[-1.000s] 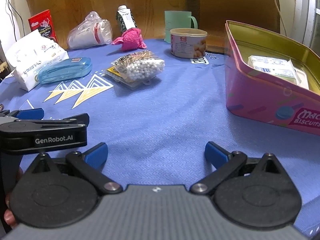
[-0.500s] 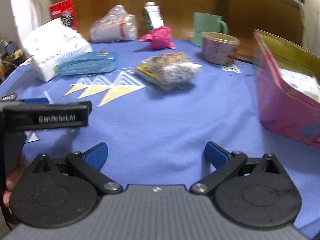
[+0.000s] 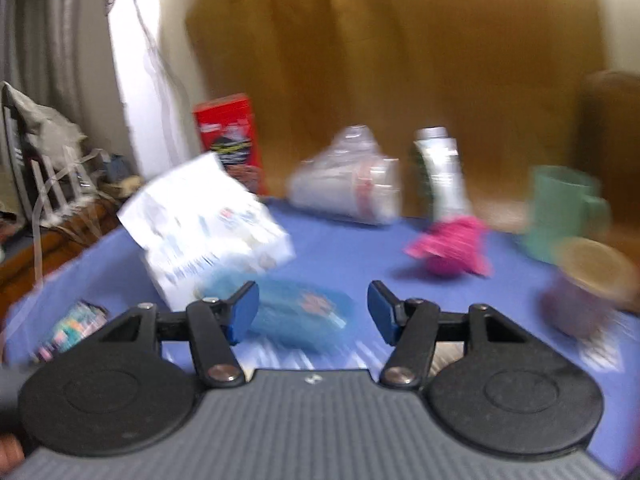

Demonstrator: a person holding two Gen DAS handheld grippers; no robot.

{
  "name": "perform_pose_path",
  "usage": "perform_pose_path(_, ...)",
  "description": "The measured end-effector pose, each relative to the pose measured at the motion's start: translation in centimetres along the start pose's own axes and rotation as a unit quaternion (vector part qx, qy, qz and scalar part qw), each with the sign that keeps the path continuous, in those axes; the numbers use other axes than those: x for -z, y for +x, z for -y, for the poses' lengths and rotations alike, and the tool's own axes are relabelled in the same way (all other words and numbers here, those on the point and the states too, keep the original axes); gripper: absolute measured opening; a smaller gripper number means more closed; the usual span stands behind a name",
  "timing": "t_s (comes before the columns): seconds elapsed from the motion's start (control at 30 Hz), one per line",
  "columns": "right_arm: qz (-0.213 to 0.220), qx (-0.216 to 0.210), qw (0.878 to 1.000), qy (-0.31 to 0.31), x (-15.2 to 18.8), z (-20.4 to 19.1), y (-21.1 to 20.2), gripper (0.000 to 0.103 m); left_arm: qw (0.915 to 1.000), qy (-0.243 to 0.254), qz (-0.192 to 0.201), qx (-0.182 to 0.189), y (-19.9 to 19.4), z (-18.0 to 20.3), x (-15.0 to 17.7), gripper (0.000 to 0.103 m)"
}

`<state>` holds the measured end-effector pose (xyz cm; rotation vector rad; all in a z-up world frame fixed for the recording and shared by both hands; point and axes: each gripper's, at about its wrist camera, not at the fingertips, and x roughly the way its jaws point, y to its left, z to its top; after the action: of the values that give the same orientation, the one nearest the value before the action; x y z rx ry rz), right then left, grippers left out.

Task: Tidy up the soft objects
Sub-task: 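Grasp the blue plastic case with the right gripper, then carry the blue case into the pink tin and open the right gripper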

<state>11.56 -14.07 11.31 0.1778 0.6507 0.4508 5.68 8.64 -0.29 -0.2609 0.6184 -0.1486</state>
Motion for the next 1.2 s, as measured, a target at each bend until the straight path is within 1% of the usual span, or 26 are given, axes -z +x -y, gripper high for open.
perform_pose_path(0.07, -0.036, -0.006, 0.999, 0.017, -1.4, -0.1, 3.2, 0.063, 1.0, -0.006, 0.002, 0.005, -0.1, -0.2, 0.0, 0.102)
perform_pose_path(0.1, -0.062, -0.012, 0.998, 0.028, -2.0, 0.1, 4.9, 0.063, 0.9999, -0.01, 0.003, 0.008, -0.1, -0.3, 0.0, 0.102)
perform_pose_path(0.17, -0.11, -0.016, 0.992, 0.062, -2.3, 1.0, 7.7, 0.063, 0.9997, -0.018, 0.005, 0.013, -0.3, -0.6, 0.0, 0.102)
perform_pose_path(0.2, -0.131, -0.016, 0.989, 0.072, -1.8, 1.6, 8.2, 0.062, 0.9996, -0.022, 0.006, 0.015, -0.4, -0.6, 0.1, 0.102)
perform_pose_path(0.23, -0.137, -0.02, 0.987, 0.082, -1.5, 1.9, 8.4, 0.062, 0.9995, -0.026, 0.007, 0.018, -0.4, -0.7, 0.1, 0.102)
perform_pose_path(0.27, -0.138, -0.035, 0.985, 0.094, -1.1, 2.2, 7.9, 0.061, 0.9992, -0.032, 0.009, 0.023, -0.5, -0.9, 0.1, 0.102)
perform_pose_path(0.3, -0.142, -0.047, 0.983, 0.103, -0.7, 2.6, 7.3, 0.056, 0.9988, -0.039, 0.011, 0.029, -0.6, -1.2, 0.1, 0.102)
perform_pose_path(0.4, -0.14, -0.087, 0.98, 0.109, 1.2, 2.9, 4.2, 0.057, 0.9957, -0.072, 0.018, 0.056, -0.9, -2.3, 0.1, 0.103)
perform_pose_path(0.43, -0.133, -0.096, 0.981, 0.103, 1.8, 2.7, 2.9, 0.057, 0.9942, -0.083, 0.02, 0.065, -0.9, -2.8, 0.0, 0.103)
perform_pose_path(0.47, -0.117, -0.095, 0.985, 0.085, 2.6, 2.4, 1.5, 0.057, 0.9923, -0.097, 0.023, 0.074, -0.9, -3.2, -0.1, 0.103)
perform_pose_path(0.5, -0.101, -0.087, 0.989, 0.061, 2.9, 1.7, 0.7, 0.062, 0.9909, -0.106, 0.024, 0.078, -0.8, -3.5, -0.1, 0.103)
perform_pose_path(0.53, -0.083, -0.074, 0.993, 0.029, 3.3, 0.8, -0.4, 0.072, 0.9903, -0.111, 0.026, 0.08, -0.8, -3.6, -0.1, 0.103)
perform_pose_path(0.57, -0.068, -0.06, 0.996, 0.002, 3.6, 0.1, -0.9, 0.078, 0.9906, -0.11, 0.026, 0.078, -0.8, -3.6, -0.1, 0.103)
perform_pose_path(0.6, -0.056, -0.05, 0.997, -0.023, 3.9, -0.8, -1.2, 0.087, 0.9912, -0.106, 0.028, 0.074, -0.9, -3.5, -0.1, 0.103)
perform_pose_path(0.63, -0.054, -0.046, 0.997, -0.042, 4.2, -1.7, -1.1, 0.087, 0.9913, -0.106, 0.033, 0.071, -1.0, -3.4, 0.0, 0.103)
perform_pose_path(0.7, -0.064, -0.028, 0.996, -0.059, 4.2, -2.2, 0.4, 0.086, 0.9913, -0.111, 0.035, 0.063, -1.2, -3.6, 0.0, 0.103)
perform_pose_path(0.77, -0.076, -0.036, 0.994, -0.072, 4.5, -2.6, 1.6, 0.079, 0.9904, -0.118, 0.033, 0.063, -1.2, -3.9, 0.0, 0.102)
perform_pose_path(0.8, -0.085, -0.036, 0.993, -0.078, 5.0, -2.5, 2.1, 0.072, 0.9911, -0.115, 0.033, 0.059, -1.3, -3.8, 0.0, 0.102)
perform_pose_path(0.83, -0.096, -0.025, 0.991, -0.084, 5.5, -2.4, 2.3, 0.057, 0.9921, -0.108, 0.031, 0.056, -1.4, -3.6, 0.1, 0.102)
perform_pose_path(0.9, -0.095, -0.026, 0.992, -0.074, 6.1, -1.8, 1.6, 0.056, 0.9949, -0.084, 0.019, 0.051, -1.4, -2.8, 0.2, 0.102)
perform_pose_path(0.93, -0.094, -0.03, 0.993, -0.07, 6.4, -1.6, 0.5, 0.056, 0.9957, -0.075, 0.012, 0.053, -1.4, -2.3, 0.3, 0.102)
perform_pose_path(1.0, -0.089, -0.032, 0.993, -0.069, 7.5, -1.2, -1.6, 0.056, 0.9957, -0.056, -0.009, 0.074, -1.4, -0.9, 0.5, 0.103)
perform_pose_path(1.07, -0.08, -0.036, 0.994, -0.066, 9.1, -0.8, -4.4, 0.056, 0.9903, -0.047, -0.042, 0.123, -1.1, 0.9, 0.9, 0.103)
perform_pose_path(1.1, -0.075, -0.038, 0.995, -0.056, 9.9, -0.7, -5.4, 0.056, 0.9854, -0.045, -0.066, 0.15, -0.7, 2.1, 1.2, 0.103)
perform_pose_path(1.17, -0.069, -0.045, 0.996, -0.026, 11.3, 0.0, -7.8, 0.056, 0.9817, -0.023, -0.09, 0.166, -0.4, 4.7, 1.8, 0.103)
perform_pose_path(1.2, -0.063, -0.047, 0.997, -0.014, 12.2, 0.2, -9.0, 0.056, 0.9813, -0.009, -0.096, 0.167, -0.3, 5.9, 2.1, 0.102)
